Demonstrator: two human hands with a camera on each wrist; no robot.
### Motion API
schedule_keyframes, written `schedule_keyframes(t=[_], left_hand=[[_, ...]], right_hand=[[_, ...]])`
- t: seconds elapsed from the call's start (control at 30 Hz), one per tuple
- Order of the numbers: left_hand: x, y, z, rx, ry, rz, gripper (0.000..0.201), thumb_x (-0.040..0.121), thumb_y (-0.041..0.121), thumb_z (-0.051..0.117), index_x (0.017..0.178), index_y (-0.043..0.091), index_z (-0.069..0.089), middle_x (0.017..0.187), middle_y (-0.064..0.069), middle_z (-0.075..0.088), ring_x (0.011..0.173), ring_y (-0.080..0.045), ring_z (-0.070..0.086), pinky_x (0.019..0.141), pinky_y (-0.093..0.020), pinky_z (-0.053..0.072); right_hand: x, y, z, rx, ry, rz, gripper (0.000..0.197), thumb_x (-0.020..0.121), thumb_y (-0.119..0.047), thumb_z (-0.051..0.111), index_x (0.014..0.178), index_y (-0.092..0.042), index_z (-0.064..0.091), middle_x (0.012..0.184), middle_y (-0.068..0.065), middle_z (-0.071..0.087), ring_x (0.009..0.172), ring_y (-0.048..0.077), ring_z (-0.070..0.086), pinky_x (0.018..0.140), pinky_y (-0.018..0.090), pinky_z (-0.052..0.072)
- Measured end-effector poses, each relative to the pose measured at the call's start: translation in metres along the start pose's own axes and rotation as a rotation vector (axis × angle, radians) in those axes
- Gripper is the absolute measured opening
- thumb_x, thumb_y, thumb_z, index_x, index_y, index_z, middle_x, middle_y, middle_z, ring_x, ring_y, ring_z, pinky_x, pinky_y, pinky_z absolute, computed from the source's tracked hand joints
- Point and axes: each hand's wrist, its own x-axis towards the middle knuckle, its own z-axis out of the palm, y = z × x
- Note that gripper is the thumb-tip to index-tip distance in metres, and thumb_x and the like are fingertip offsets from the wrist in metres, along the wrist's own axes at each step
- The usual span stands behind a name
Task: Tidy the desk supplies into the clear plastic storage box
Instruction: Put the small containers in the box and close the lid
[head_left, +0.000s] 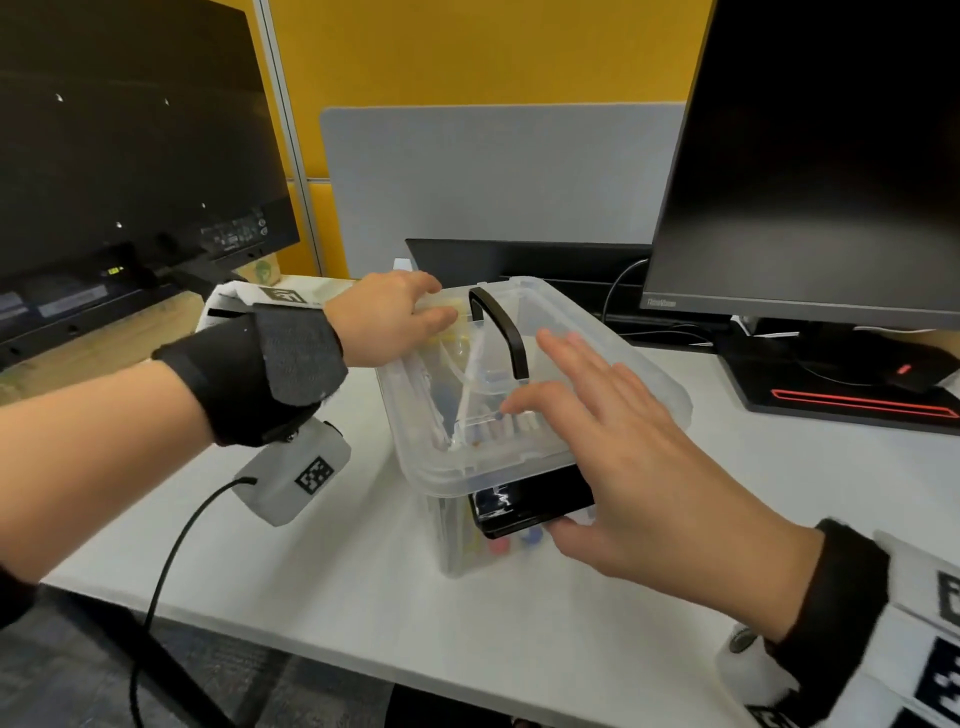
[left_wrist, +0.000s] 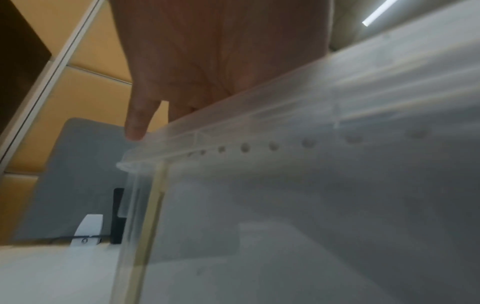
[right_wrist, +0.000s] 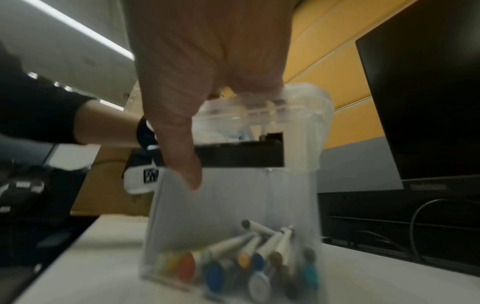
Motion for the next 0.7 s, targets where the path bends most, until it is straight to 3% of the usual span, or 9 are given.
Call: schedule_keyframes(t=[0.1,0.23,0.3,0.4,0.5,0.57,0.6,0.7], left_hand=[[0.004,-0.003,0.001,0.134,0.143,0.084,0.042,0.098,0.024,0.038,0.138,0.011,0.040,0.142,-0.010,0.045,0.130,-0.027,0.041,0.107,-0.038,0.032],[0.007,-0.001,0.004,0.417,0.234,0.241,0.048,0.096,0.009,0.040,0.143,0.013,0.032,0.150,-0.008,0.034,0.142,-0.024,0.025,0.117,-0.047,0.013],[0.007,0.001,0.006,0.468,0.273,0.322,0.048,0.095,0.006,0.041,0.142,0.012,0.034,0.148,-0.008,0.037,0.141,-0.024,0.028,0.117,-0.047,0.014],[0.010,-0.002,0.005,0.471,0.352,0.389,0.040,0.094,0.006,0.043,0.134,0.008,0.045,0.137,-0.014,0.050,0.131,-0.030,0.042,0.112,-0.048,0.025],[0.014,-0.005,0.006,0.492,0.357,0.407,0.036,0.094,0.007,0.045,0.129,0.006,0.051,0.129,-0.016,0.056,0.123,-0.032,0.050,0.109,-0.047,0.031],[0.016,-0.005,0.007,0.488,0.358,0.418,0.034,0.094,0.006,0.045,0.126,0.004,0.054,0.125,-0.017,0.059,0.118,-0.034,0.053,0.105,-0.047,0.034],[0.017,-0.004,0.007,0.483,0.361,0.426,0.033,0.094,0.006,0.045,0.125,0.003,0.055,0.124,-0.018,0.060,0.116,-0.034,0.054,0.103,-0.046,0.036],[0.023,-0.003,0.008,0.449,0.315,0.413,0.034,0.097,0.011,0.040,0.126,0.004,0.053,0.124,-0.017,0.059,0.113,-0.033,0.054,0.096,-0.042,0.041]], right_hand=[[0.005,0.000,-0.005,0.015,-0.090,-0.004,0.070,0.077,-0.027,0.065,0.128,-0.042,0.019,0.153,-0.021,0.008,0.145,0.005,-0.006,0.118,0.034,-0.005],[0.010,0.002,-0.006,-0.012,-0.163,-0.030,0.081,0.077,-0.028,0.065,0.137,-0.041,0.013,0.154,-0.023,0.004,0.143,0.001,-0.008,0.117,0.034,-0.008],[0.010,0.004,-0.006,0.008,-0.165,-0.041,0.081,0.077,-0.030,0.066,0.139,-0.040,0.014,0.153,-0.023,0.005,0.143,0.000,-0.007,0.117,0.032,-0.008],[0.008,0.008,-0.003,0.066,-0.094,-0.079,0.078,0.073,-0.034,0.069,0.139,-0.035,0.026,0.147,-0.016,0.024,0.138,0.004,0.012,0.118,0.032,0.011],[0.007,0.012,0.006,0.019,0.016,-0.141,0.064,0.068,-0.026,0.071,0.128,-0.020,0.048,0.121,-0.002,0.045,0.112,0.012,0.035,0.093,0.021,0.035],[0.009,0.012,0.007,0.032,0.085,-0.154,0.048,0.066,-0.014,0.067,0.114,-0.015,0.059,0.105,0.001,0.052,0.096,0.012,0.042,0.080,0.016,0.041],[0.010,0.012,0.005,0.049,0.118,-0.162,0.041,0.067,-0.011,0.065,0.108,-0.014,0.062,0.099,0.001,0.055,0.092,0.013,0.046,0.077,0.018,0.043],[0.018,0.014,-0.009,0.125,0.094,-0.148,0.031,0.068,-0.020,0.066,0.100,-0.017,0.068,0.093,-0.001,0.061,0.088,0.015,0.055,0.076,0.025,0.047]])
